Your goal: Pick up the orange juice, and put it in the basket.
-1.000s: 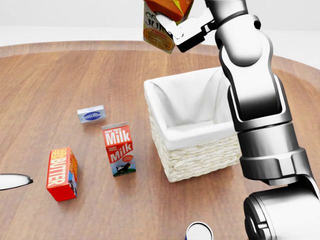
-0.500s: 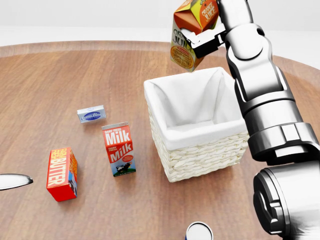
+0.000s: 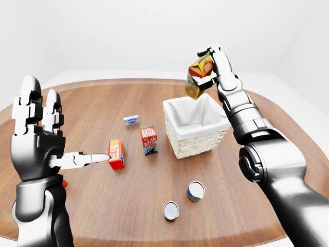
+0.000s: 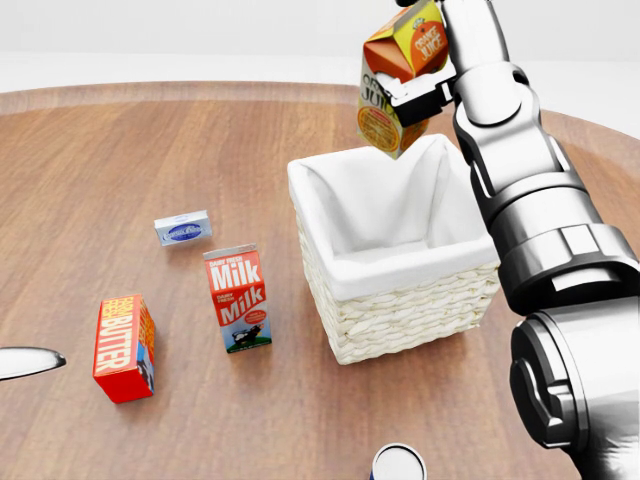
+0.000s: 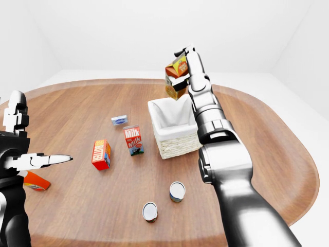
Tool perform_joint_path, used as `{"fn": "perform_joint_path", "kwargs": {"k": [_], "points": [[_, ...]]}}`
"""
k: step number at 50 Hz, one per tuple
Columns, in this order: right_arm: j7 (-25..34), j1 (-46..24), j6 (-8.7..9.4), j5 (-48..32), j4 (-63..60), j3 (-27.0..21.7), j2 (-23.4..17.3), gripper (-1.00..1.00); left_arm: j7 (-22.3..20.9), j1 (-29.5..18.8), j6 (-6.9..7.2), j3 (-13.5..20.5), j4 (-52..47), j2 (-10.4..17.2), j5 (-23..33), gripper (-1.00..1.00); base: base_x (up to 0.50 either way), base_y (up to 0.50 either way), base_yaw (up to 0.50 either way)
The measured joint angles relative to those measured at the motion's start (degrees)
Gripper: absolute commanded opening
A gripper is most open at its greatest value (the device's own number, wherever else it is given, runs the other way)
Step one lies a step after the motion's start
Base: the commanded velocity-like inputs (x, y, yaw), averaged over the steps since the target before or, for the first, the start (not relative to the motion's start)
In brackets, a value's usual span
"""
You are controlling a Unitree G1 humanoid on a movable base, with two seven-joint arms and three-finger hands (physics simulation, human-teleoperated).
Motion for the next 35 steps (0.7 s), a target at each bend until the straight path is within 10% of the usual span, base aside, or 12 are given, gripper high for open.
{"fn": "perform_joint_path", "kwargs": {"k": [35], "points": [[-4.77, 0.02, -3.15, -2.76, 7.10, -1.36, 1.18, -1.00, 0.00, 0.06, 0.00, 0.09, -0.06, 0.02, -0.22, 1.00, 0.00, 0.00, 0.00]]}}
